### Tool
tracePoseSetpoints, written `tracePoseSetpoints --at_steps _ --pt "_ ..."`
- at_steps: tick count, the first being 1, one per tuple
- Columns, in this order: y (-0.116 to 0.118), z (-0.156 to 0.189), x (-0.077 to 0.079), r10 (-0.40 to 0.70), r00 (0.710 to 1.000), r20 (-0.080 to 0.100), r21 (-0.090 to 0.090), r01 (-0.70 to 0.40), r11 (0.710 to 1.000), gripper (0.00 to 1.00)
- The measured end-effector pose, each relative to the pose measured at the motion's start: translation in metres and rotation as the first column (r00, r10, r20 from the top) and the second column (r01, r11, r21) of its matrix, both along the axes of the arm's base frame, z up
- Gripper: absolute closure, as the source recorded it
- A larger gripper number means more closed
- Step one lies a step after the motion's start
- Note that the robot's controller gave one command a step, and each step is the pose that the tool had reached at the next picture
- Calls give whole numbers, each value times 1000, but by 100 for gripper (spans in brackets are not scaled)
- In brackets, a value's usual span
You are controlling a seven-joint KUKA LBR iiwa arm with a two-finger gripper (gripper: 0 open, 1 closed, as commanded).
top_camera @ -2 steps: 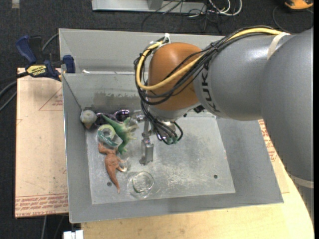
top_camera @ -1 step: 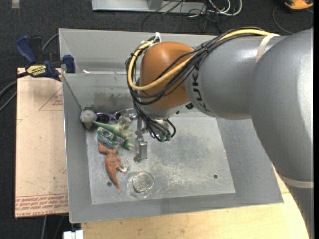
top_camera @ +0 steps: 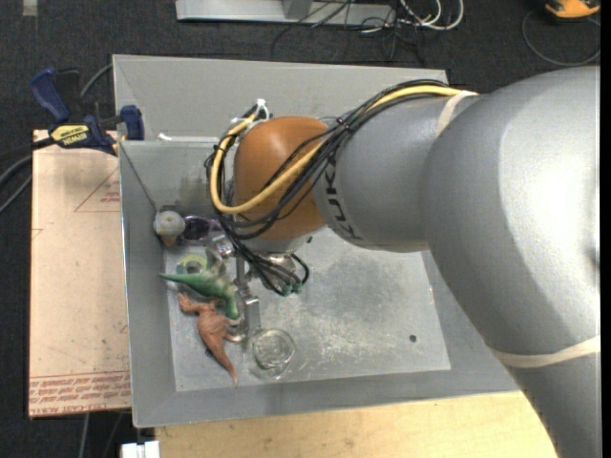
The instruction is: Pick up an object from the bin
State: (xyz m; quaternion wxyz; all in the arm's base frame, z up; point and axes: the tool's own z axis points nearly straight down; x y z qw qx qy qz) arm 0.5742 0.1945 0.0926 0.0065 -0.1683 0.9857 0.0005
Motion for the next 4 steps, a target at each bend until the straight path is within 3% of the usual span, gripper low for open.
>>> tracePoseSetpoints --at_steps 1,2,3,4 --pt "-11 -13 21 196 981 18 4 -196 981 0" --pt "26 -16 -8 337 941 17 -19 -337 941 0" --pt "33 3 -8 295 956 10 -11 -295 956 100" --pt "33 3 -8 294 956 10 -10 -294 956 100"
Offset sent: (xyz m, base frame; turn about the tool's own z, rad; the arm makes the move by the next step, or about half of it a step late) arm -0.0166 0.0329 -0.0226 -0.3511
